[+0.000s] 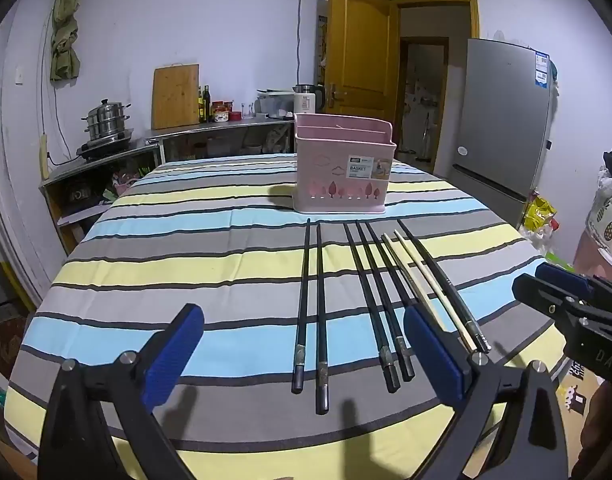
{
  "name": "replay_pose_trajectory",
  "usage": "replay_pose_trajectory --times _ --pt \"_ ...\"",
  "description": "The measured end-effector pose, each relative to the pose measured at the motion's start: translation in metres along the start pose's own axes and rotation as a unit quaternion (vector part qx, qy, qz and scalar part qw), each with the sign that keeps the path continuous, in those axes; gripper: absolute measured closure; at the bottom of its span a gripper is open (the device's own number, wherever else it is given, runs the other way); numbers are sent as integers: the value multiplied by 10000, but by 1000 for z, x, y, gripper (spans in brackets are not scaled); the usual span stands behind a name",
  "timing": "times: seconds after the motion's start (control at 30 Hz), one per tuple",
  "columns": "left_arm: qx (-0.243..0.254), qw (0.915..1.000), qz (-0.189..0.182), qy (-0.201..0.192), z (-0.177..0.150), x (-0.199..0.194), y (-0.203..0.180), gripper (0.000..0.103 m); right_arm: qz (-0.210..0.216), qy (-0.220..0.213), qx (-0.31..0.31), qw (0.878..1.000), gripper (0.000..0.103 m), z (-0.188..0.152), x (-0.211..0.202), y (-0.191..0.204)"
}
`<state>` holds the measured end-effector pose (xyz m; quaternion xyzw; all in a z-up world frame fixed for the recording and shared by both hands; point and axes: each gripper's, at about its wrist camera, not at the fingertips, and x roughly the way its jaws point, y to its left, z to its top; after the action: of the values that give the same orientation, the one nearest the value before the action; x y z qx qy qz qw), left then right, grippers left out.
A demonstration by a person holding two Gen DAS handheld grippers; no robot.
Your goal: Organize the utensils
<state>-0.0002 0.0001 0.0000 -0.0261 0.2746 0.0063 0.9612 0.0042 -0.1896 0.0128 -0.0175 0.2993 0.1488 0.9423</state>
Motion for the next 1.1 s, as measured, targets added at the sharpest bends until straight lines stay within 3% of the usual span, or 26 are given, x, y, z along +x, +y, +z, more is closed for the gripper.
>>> replay_pose_trajectory --times 1.1 --pt "-1 10000 -27 -25 3 -6 0 2 -5 -65 -6 10000 53 -1 -4 0"
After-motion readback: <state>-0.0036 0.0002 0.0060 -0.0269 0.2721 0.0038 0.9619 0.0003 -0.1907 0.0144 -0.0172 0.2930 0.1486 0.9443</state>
